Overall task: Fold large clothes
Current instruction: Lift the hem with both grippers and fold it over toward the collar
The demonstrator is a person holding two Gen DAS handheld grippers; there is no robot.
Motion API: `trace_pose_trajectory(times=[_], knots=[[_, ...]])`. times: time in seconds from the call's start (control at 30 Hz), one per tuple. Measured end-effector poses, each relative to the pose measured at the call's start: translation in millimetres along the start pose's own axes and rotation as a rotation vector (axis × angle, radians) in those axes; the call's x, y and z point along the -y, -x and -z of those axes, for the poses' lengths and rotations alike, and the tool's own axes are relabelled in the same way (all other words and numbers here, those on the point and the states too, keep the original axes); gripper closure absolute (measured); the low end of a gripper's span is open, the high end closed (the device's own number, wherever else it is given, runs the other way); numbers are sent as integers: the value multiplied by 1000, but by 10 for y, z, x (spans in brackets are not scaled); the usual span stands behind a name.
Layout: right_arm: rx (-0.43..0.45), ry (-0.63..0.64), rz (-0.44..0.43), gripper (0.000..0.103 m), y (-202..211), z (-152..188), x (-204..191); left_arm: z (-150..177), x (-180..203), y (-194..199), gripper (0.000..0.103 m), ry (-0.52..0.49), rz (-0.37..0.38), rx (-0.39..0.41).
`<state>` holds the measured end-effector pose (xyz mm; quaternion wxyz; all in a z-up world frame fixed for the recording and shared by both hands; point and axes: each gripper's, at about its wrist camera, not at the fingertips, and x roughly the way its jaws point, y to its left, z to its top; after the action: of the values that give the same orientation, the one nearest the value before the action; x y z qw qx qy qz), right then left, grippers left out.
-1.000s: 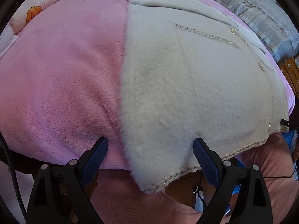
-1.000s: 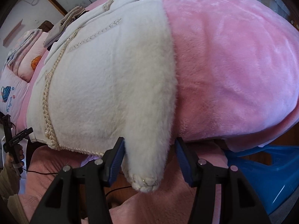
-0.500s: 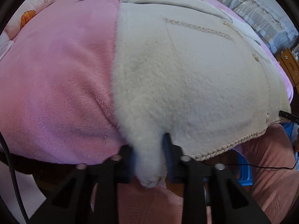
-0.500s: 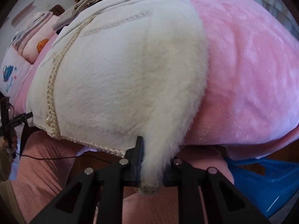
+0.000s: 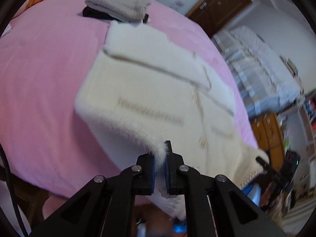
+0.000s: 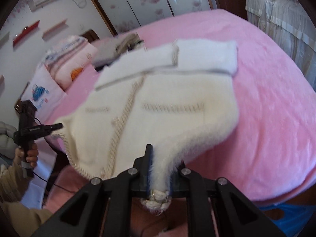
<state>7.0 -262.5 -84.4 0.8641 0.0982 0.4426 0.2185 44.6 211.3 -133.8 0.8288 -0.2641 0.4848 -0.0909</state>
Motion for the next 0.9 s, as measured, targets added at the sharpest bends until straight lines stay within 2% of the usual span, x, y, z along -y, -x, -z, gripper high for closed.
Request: trace_pose_trajectory(times=[0.1,0.23,0.33,0.47,0.53,0.6,0.67,0.83,0.9], knots=[[63,-24,-3,92,-22,-417,1,-460,130,-74,98,38,-33,62],[126,-72,73,92,-234,-1079,154,-1115,102,-224,98,116,-111,128],[150,-155,118,92,-467,-1524,425,-1596,34,-443,98,176,-189,187],[139,-295,154,92,-995,-2049,922,-2194,-194,-784,98,227,-265,230],[97,-341,150,92,-1354,-2265,1115,-2413,-230,-1018,98,243,-221,210],[52,-344,217,92,-1704,-2411,1190,-2640,-237,-1301,98,240,-315,171],[48,-353,250,92,-1943,-2531,1297,-2791,-233,-1510,98,220,-338,176],[53,-447,237,92,-2256,-2753,1621,-3109,-354,-1728,97,253,-271,199],[-6,-474,256,92,-2436,-2805,1699,-3214,-399,-1931,95,250,-303,137]])
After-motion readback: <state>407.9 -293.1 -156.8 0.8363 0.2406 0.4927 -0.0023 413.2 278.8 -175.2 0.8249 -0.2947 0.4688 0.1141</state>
